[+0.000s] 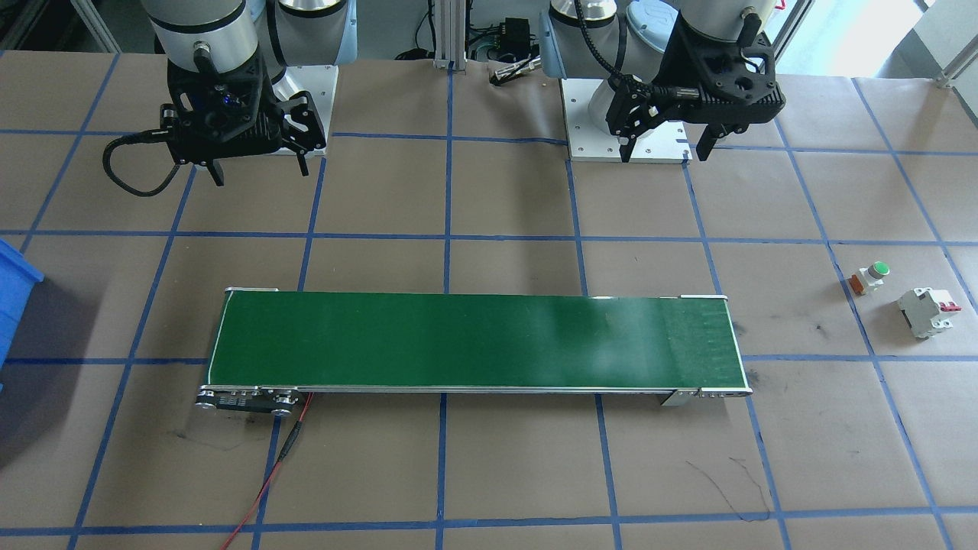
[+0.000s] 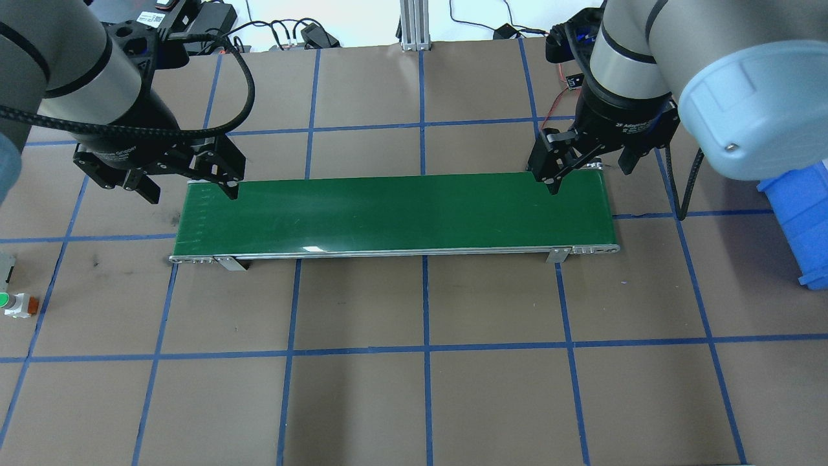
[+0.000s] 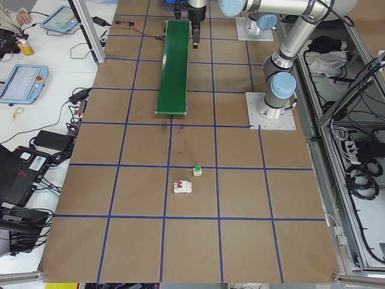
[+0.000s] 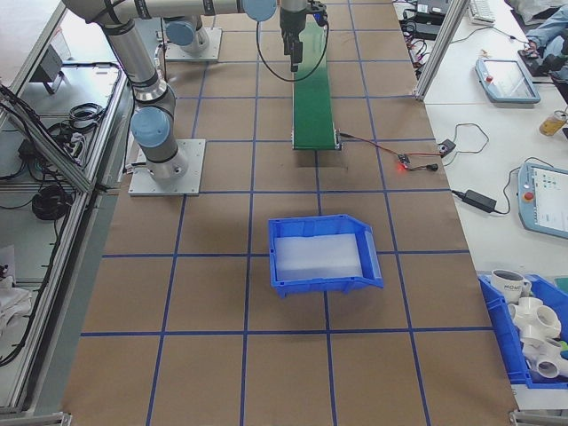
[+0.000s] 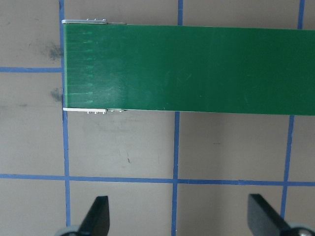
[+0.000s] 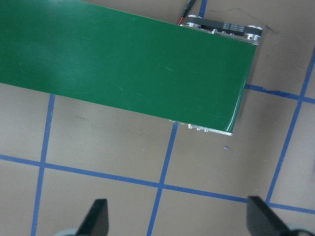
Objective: Move button from left to right
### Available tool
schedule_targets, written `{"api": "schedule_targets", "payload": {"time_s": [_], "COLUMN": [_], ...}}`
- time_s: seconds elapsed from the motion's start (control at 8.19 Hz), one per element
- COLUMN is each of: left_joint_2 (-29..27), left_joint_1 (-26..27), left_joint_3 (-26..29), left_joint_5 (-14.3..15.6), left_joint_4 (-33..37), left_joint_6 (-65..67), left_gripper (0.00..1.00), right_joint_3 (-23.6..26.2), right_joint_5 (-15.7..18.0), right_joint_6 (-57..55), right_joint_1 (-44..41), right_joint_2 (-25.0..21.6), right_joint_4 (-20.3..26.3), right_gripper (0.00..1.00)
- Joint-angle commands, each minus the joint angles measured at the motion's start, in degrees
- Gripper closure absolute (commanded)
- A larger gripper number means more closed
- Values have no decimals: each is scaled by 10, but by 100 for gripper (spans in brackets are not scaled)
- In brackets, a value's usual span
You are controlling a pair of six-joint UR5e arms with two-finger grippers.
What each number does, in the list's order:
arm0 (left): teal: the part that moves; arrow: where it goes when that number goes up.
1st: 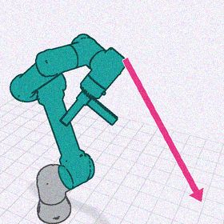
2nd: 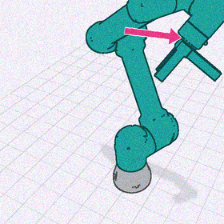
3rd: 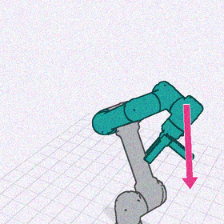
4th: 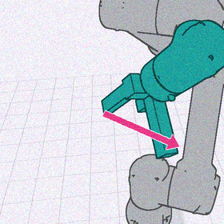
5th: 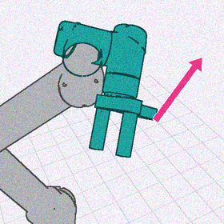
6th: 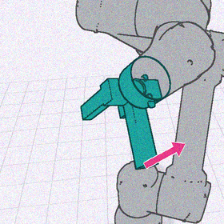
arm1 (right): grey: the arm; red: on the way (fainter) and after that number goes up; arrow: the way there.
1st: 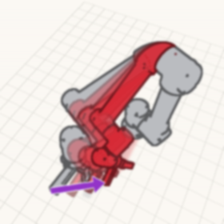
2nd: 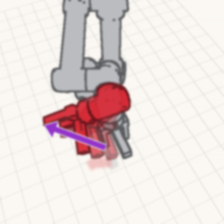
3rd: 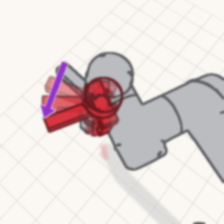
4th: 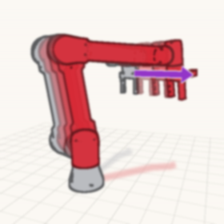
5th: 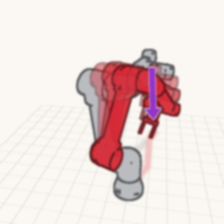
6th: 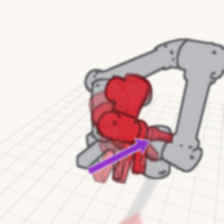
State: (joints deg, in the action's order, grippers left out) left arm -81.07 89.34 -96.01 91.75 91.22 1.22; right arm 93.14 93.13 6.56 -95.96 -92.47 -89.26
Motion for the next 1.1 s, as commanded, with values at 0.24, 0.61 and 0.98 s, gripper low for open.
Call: {"api": "schedule_targets", "payload": {"time_s": [0.24,0.61,0.98], "left_joint_2": [-7,-63,-174], "left_joint_1": [-144,-382,-461], "left_joint_3": [-5,-7,-8], "left_joint_5": [5,5,8], "left_joint_4": [-4,-30,-169], "left_joint_6": [-128,-328,-445], "left_gripper": [0,0,0], "right_joint_3": [0,0,0], "right_joint_5": [-1,-8,-8], "right_joint_6": [0,-1,-1], "right_joint_1": [0,0,0], "right_joint_2": [0,0,-1], "right_joint_4": [0,-5,-3], "right_gripper": [0,0,0]}}
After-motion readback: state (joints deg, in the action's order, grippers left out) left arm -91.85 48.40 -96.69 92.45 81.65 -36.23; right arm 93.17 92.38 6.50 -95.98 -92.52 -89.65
